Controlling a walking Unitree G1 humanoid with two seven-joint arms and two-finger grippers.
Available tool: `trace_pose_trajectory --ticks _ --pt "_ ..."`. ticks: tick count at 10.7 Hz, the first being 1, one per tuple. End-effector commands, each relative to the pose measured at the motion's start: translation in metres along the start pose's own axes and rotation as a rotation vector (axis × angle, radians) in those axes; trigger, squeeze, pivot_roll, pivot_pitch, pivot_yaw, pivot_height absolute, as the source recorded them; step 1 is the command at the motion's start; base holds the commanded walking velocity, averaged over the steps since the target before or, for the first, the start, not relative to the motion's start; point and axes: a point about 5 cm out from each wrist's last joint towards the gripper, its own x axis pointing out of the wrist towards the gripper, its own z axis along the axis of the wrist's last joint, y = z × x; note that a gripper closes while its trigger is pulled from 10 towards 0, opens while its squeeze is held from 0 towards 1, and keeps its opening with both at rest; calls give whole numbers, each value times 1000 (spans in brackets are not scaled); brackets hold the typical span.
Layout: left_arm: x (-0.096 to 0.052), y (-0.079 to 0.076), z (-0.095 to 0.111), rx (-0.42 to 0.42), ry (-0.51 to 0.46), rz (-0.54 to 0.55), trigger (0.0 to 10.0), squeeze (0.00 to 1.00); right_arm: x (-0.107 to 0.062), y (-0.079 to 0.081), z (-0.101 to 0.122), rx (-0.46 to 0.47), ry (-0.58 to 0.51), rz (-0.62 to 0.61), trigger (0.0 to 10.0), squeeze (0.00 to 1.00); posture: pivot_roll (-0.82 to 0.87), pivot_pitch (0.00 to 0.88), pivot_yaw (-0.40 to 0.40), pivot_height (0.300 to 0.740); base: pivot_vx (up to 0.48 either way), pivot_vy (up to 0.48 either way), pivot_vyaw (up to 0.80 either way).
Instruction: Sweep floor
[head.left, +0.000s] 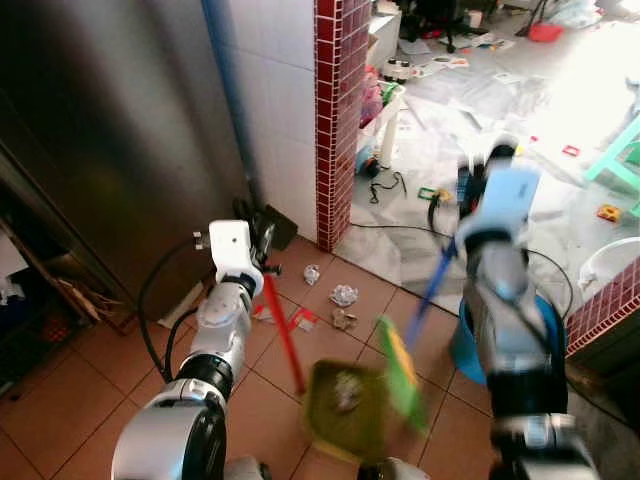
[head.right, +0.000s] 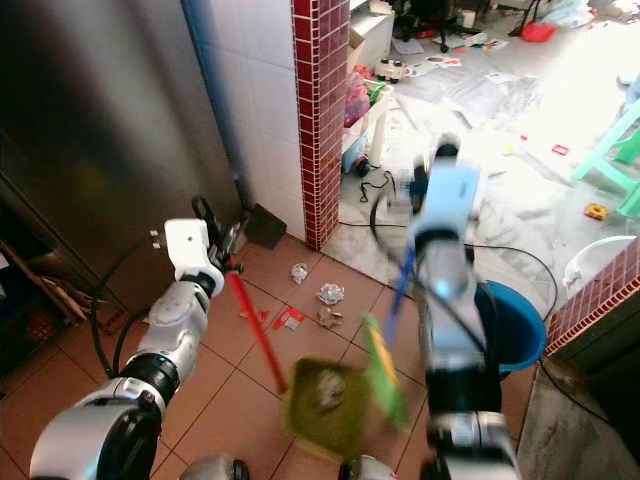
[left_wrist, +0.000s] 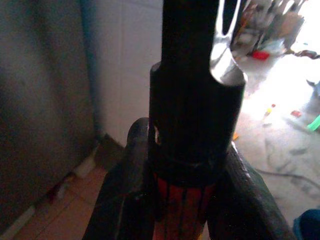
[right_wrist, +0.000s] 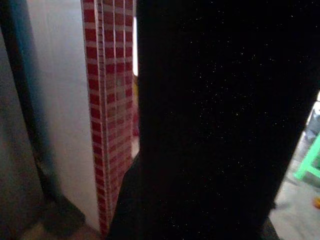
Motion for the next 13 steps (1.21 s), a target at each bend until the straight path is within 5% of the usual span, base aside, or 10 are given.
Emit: trace_pose_trajectory --ticks 1,4,13 --pt "1 -1 13 4 -62 -43 10000 0 -4 6 1 -31 -24 4 10000 0 -121 0 61 740 0 0 0" --pt "-6 1 23 72 -102 -70 10000 0 -16 7 -15 -21 37 -8 10000 0 -109 0 58 740 0 0 -179" --pt "-11 -1 25 13 -81 -91 10000 0 -18 11 -22 -16 69 4 10000 0 -113 0 45 740 0 262 -800"
